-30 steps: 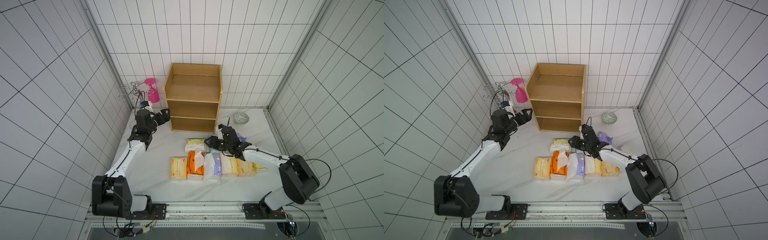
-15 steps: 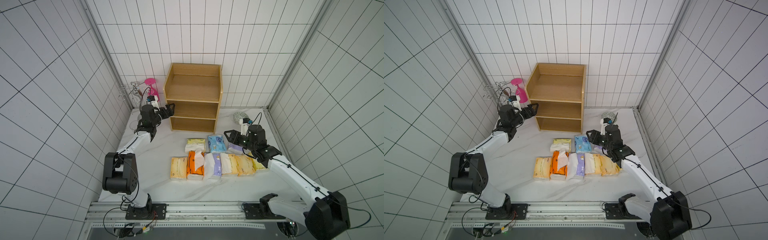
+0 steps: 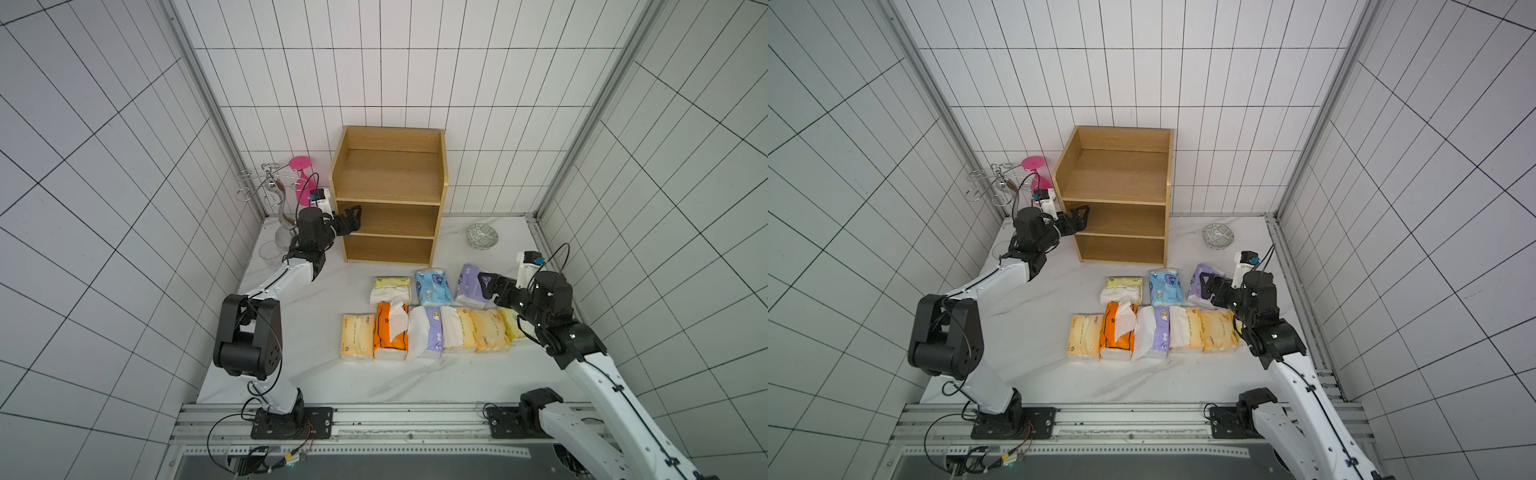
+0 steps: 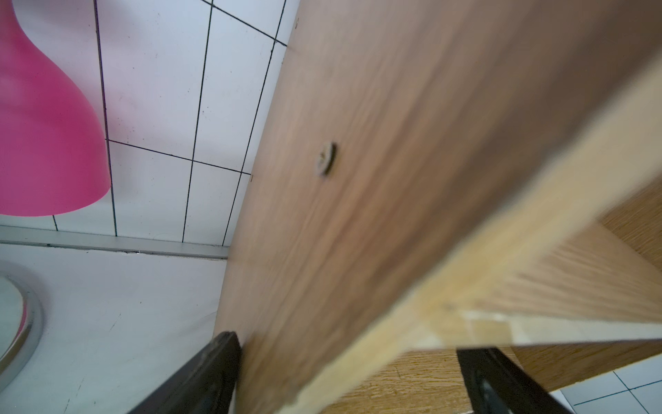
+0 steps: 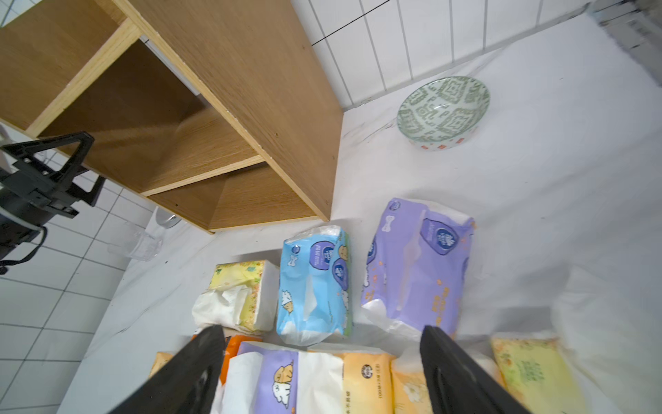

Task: Remove the tissue boxes from the shelf
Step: Adjust the shelf at the center of the board, then reset both arms

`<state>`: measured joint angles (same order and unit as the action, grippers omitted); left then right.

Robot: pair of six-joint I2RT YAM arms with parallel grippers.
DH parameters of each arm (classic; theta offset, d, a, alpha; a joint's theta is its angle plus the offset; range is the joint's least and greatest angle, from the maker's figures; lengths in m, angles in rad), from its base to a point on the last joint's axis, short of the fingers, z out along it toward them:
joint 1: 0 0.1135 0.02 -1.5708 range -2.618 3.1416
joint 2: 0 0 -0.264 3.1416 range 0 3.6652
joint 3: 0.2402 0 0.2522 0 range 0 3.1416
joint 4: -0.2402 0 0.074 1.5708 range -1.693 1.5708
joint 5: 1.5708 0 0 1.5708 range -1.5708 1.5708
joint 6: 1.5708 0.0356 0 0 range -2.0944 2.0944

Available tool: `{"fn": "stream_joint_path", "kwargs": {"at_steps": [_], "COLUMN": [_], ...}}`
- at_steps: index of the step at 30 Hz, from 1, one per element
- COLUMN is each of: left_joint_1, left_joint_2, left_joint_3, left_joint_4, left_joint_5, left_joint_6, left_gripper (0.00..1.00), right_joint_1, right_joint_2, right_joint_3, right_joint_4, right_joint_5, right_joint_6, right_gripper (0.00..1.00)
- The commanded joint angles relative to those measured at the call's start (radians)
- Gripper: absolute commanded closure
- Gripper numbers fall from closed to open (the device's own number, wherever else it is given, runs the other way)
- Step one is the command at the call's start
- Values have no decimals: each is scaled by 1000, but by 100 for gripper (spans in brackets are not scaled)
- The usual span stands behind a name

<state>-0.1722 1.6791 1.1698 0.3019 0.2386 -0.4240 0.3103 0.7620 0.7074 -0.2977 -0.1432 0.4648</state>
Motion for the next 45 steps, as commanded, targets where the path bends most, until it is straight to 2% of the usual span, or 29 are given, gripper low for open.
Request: {"fn": "stream_joint_path", "kwargs": {"at_steps": [1, 4, 7, 14, 16, 19, 23, 27, 31, 34, 38, 40, 42, 43, 45], "left_joint_1": [-70, -76, -77, -71, -67, -30, 83, 129, 167, 173, 181, 187, 188, 189, 188], "left_joint_2": [-48, -99, -180, -415, -487, -569, -612, -568, -443, -346, -258, -153, -57, -75, -150], "left_joint_3": [-41, -90, -142, -316, -382, -512, -669, -835, -847, -860, -878, -885, -883, -873, -825], "left_joint_4": [25, 10, -52, -149, -164, -118, 19, 280, 368, 503, 617, 729, 885, 837, 618], "left_joint_5": [50, 19, -26, -210, -317, -350, -448, -533, -556, -567, -563, -552, -520, -496, -487], "left_joint_6": [21, 26, 48, 72, 72, 147, 100, 173, 201, 236, 246, 246, 280, 283, 263], "left_gripper": [2, 2, 2, 2, 2, 2, 2, 2, 2, 2, 2, 2, 1, 1, 2], "right_joint_1": [-38, -61, -85, -116, -163, -229, -258, -264, -275, -278, -284, -293, -305, -308, -308], "right_joint_2": [-29, -47, -61, -50, -27, 36, 201, 355, 481, 551, 615, 716, 774, 781, 771], "right_joint_3": [-20, -22, -18, -123, -185, -284, -351, -321, -380, -389, -403, -409, -373, -345, -282], "right_joint_4": [-74, -90, -99, 95, 206, 426, 702, 764, 999, 1094, 1198, 1317, 1305, 1255, 1099], "right_joint_5": [48, 125, 261, 520, 503, 393, 396, 371, 422, 448, 427, 411, 374, 345, 310], "right_joint_6": [-44, -55, -60, -249, -272, -307, -325, -333, -339, -365, -391, -389, -390, -397, -405], "right_gripper": [7, 1, 1, 1, 1, 1, 1, 1, 1, 1, 1, 1, 1, 1, 1]}}
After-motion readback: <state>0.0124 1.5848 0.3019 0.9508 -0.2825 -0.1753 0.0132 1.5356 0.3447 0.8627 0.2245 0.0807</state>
